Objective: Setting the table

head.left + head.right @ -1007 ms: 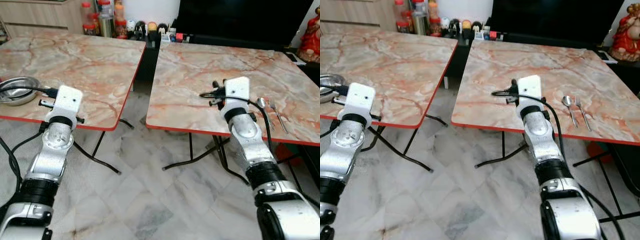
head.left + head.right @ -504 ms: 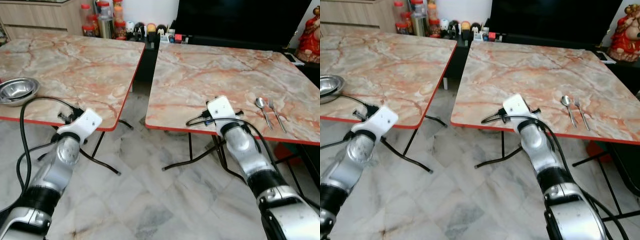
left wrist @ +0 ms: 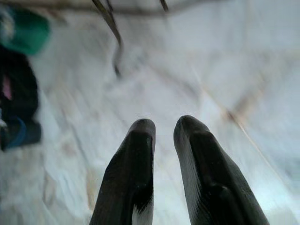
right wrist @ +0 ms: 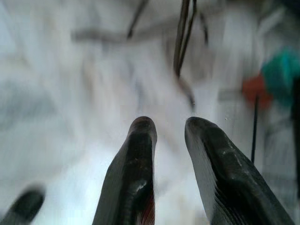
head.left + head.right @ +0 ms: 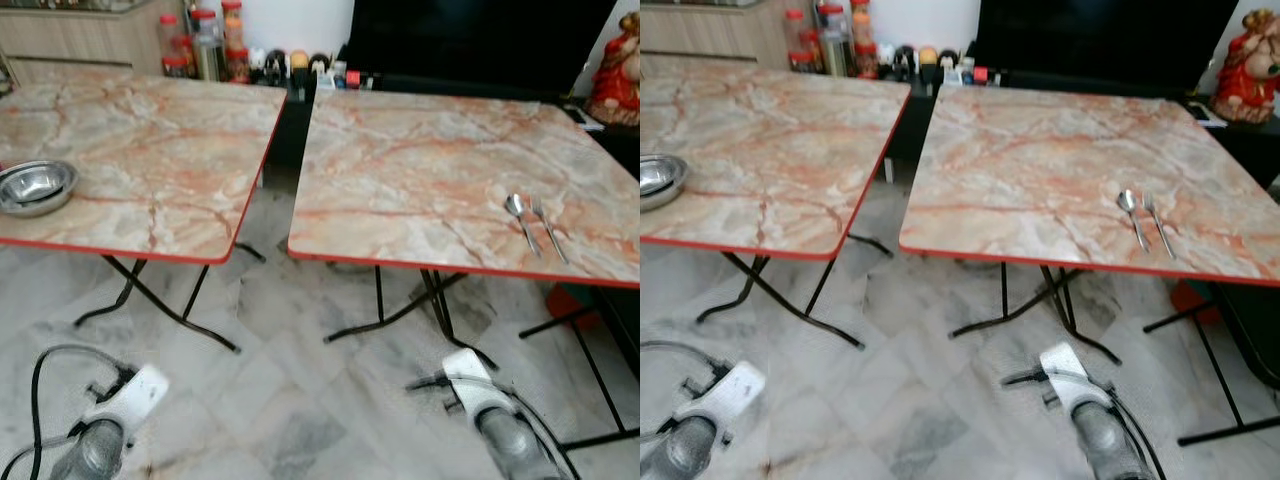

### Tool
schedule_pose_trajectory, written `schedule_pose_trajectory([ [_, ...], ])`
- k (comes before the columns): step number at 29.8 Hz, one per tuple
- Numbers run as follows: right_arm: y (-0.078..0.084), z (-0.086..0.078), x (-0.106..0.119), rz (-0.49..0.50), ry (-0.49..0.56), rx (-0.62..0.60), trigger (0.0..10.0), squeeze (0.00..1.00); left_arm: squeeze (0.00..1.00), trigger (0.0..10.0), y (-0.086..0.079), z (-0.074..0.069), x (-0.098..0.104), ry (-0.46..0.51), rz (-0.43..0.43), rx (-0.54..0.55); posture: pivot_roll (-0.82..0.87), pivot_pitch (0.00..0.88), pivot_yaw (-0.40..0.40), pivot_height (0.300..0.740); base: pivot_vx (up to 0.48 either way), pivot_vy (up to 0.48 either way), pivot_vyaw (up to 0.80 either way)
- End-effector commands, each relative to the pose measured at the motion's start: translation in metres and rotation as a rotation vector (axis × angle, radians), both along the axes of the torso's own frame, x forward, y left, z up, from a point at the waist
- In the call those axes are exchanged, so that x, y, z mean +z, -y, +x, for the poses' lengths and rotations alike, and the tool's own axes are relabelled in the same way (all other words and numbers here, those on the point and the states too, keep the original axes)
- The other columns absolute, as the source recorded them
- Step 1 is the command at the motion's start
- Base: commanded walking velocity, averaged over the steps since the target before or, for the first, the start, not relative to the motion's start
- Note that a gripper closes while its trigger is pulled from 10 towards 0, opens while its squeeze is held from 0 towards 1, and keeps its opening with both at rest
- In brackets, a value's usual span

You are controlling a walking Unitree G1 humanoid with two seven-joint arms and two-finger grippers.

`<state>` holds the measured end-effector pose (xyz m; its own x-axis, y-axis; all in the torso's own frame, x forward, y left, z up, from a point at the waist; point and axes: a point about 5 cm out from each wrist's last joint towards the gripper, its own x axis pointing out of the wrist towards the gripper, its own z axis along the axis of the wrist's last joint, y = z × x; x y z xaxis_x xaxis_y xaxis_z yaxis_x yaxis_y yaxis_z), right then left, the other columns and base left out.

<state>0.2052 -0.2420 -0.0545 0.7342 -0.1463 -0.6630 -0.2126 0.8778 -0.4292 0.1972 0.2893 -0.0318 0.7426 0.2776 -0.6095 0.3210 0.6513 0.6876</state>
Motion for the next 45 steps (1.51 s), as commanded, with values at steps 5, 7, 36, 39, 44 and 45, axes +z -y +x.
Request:
schedule_pose_trajectory([
  [5,0.009,-0.025,-0.013,0.022,-0.085,-0.08,10.0,0.0,0.0,10.0,-0.005,-0.016,-0.01,-0.017,-0.067,0.118,0.1,0.0,-0.045,0.728,0.0,0.0,0.0],
  [7,0.009,-0.025,-0.013,0.022,-0.085,-0.08,10.0,0.0,0.0,10.0,-0.005,-0.016,-0.01,-0.017,-0.067,0.118,0.1,0.0,-0.045,0.728,0.0,0.0,0.0],
  [36,-0.04,-0.042,-0.036,0.378,-0.21,-0.303,10.0,0.0,0.0,10.0,0.046,-0.019,-0.041,-0.047,-0.56,0.456,0.08,0.0,-0.029,0.728,0.218,0.0,0.0],
  [39,-0.043,-0.027,-0.029,0.419,-0.157,-0.312,10.0,0.0,0.0,10.0,0.058,-0.01,-0.041,-0.054,-0.591,0.449,0.05,0.0,-0.025,0.728,0.33,0.0,0.0],
  [44,-0.04,-0.024,-0.027,0.406,-0.157,-0.29,10.0,0.0,0.0,10.0,0.074,-0.01,-0.045,-0.084,-0.623,0.438,0.02,0.0,-0.017,0.728,0.33,0.0,0.0],
  [45,-0.037,-0.024,-0.027,0.397,-0.158,-0.289,10.0,0.0,0.0,10.0,0.077,-0.011,-0.046,-0.091,-0.63,0.445,0.01,0.0,-0.014,0.728,0.33,0.0,0.0],
])
